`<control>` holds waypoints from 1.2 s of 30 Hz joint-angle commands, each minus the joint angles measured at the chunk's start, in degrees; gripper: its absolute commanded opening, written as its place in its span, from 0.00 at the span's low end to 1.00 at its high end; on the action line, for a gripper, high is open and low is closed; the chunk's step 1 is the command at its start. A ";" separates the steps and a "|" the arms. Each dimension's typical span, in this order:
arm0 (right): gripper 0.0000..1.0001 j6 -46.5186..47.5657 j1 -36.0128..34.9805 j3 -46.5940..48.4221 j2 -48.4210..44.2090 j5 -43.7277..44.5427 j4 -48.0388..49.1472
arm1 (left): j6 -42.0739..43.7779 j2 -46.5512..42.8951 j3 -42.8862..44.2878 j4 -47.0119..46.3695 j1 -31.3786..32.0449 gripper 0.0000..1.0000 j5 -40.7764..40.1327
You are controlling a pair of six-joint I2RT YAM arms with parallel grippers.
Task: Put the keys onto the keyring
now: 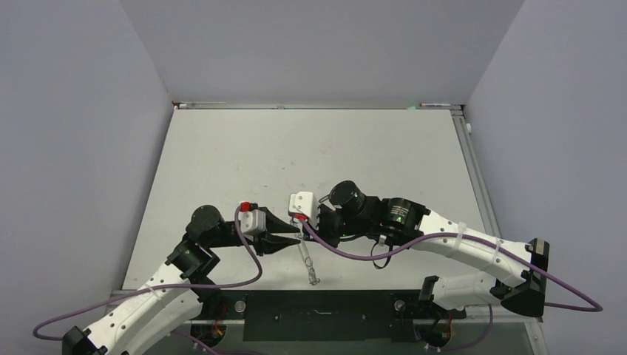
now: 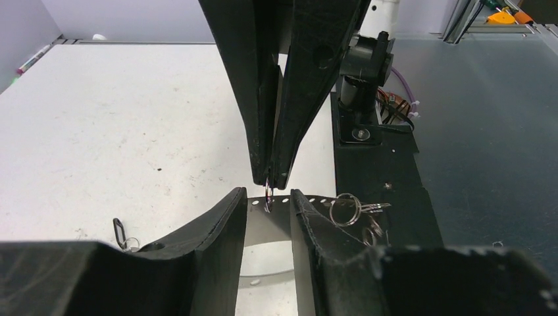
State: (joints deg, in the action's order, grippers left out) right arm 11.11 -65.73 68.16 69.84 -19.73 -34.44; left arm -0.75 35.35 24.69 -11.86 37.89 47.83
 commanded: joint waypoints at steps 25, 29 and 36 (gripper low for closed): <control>0.06 -0.38 -1.03 1.49 -2.31 0.54 4.05 | 0.23 0.99 1.18 -0.78 0.17 0.00 1.49; 0.26 -1.52 -1.00 1.45 -3.56 3.37 4.64 | 0.47 0.09 1.45 -0.58 0.17 0.00 0.08; 0.52 -4.62 -0.45 -2.28 -10.58 12.03 11.31 | -1.16 -1.96 0.60 -2.78 -0.09 0.00 -1.03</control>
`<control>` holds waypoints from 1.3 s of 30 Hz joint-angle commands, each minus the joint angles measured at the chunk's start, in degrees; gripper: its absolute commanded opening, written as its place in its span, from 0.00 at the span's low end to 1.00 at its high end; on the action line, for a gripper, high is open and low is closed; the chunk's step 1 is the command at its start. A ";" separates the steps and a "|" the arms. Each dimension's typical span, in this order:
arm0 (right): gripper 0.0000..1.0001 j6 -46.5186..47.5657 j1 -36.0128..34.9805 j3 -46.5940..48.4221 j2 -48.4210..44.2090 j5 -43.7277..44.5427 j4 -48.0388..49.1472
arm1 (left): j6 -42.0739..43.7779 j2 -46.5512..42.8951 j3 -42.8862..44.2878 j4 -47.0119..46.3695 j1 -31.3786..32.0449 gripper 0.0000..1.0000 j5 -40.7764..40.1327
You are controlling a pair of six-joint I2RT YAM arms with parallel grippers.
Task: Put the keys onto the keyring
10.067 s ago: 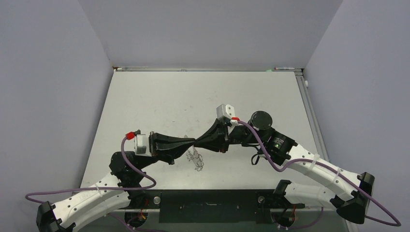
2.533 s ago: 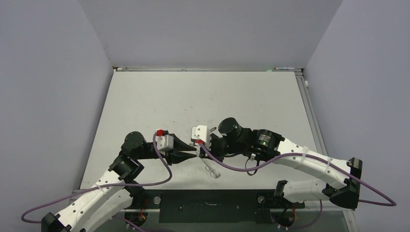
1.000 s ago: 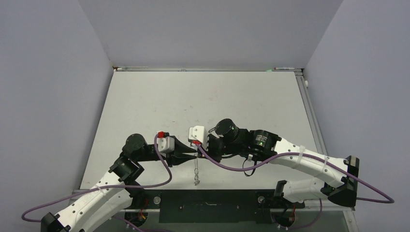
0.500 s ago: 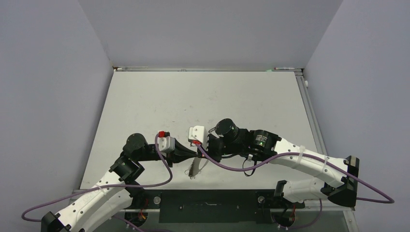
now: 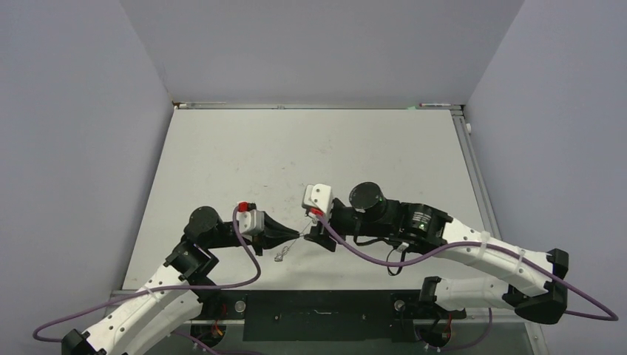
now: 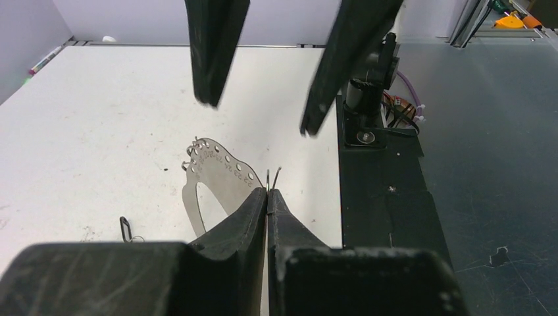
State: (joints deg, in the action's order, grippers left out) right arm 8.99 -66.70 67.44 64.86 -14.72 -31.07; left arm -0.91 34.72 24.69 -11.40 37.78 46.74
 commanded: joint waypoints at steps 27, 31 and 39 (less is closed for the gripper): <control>0.70 -35.23 8.77 -7.33 1.93 47.38 14.73 | -4.57 -11.67 0.19 -3.92 -3.24 0.00 -10.58; 0.66 -43.79 12.20 -6.42 8.38 42.74 10.74 | -1.60 -14.86 1.21 4.26 -3.24 0.00 -14.60; 0.62 -47.08 17.30 -5.40 20.33 31.89 10.35 | -1.36 -18.56 4.84 13.91 -3.24 0.00 -24.12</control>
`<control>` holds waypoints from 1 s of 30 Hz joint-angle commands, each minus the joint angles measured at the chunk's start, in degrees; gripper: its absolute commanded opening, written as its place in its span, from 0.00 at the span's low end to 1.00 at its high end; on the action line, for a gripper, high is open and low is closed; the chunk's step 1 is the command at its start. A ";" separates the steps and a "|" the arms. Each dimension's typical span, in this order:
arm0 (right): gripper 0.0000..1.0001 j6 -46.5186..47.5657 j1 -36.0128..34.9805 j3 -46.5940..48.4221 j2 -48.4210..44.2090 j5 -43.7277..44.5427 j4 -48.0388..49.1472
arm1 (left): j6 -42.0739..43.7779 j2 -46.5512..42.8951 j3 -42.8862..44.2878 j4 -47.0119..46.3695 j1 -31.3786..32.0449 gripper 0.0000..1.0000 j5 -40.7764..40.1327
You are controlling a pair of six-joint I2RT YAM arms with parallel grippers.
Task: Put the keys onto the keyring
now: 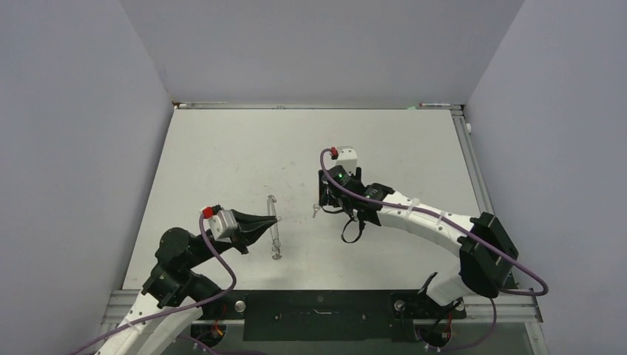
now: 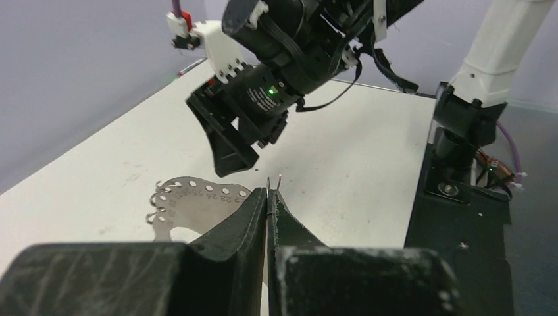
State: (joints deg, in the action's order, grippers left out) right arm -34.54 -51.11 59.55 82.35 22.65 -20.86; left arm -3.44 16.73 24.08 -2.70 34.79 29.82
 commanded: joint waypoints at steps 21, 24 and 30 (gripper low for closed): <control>0.45 4.71 11.47 -6.87 12.36 -33.78 20.40 | -1.44 -5.01 0.18 -3.78 -0.16 0.01 -4.38; 0.45 5.08 11.63 -6.99 13.67 -34.48 22.87 | -1.39 -5.04 -0.20 -4.32 -0.16 0.00 -3.82; 0.44 6.21 12.92 -7.25 16.16 -35.14 24.75 | -1.31 -4.48 -0.43 -5.20 -0.16 0.00 -2.96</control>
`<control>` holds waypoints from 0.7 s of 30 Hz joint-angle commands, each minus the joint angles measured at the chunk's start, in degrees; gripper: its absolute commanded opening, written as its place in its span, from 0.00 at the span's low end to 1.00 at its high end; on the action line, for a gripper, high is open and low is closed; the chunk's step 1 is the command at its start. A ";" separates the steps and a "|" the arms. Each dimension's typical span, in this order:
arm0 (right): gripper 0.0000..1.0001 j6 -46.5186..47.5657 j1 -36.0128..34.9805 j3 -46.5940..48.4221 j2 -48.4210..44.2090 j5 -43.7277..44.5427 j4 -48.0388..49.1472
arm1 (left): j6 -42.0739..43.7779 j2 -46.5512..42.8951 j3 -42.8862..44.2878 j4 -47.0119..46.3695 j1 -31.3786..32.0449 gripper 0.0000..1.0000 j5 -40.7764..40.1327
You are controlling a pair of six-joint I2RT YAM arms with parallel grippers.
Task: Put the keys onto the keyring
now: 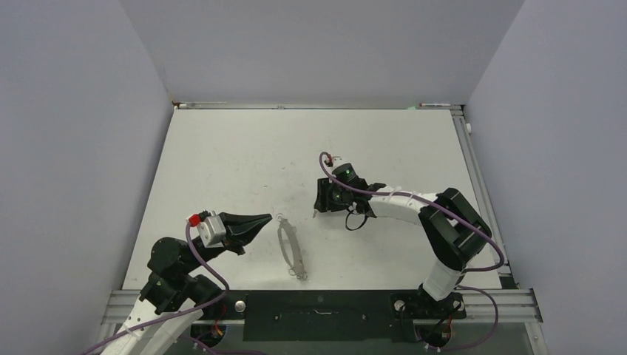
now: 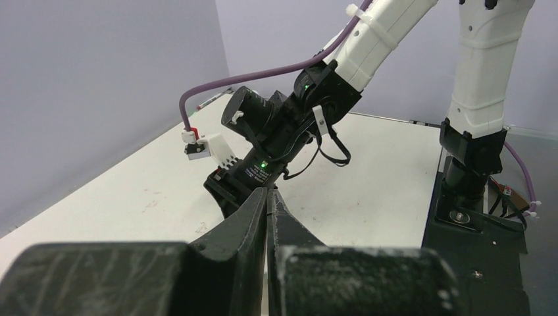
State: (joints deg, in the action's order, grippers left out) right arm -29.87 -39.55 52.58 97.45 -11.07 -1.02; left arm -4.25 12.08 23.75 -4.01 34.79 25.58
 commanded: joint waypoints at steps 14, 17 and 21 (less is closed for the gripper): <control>0.43 3.56 2.30 -2.46 -2.05 0.43 3.87 | -2.60 2.51 -1.47 -3.62 -0.07 0.23 -5.93; 0.43 3.70 2.59 -3.54 -4.95 1.69 2.26 | -3.69 5.71 -1.04 -3.34 -0.07 0.29 -5.65; 0.43 2.72 2.64 -5.12 -9.49 4.82 -1.62 | -5.43 14.02 2.50 0.65 0.02 0.30 -8.35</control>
State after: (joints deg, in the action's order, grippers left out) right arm -27.22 -37.41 48.38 94.19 -10.33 -0.93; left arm -6.92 19.00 22.65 -5.30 34.79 20.71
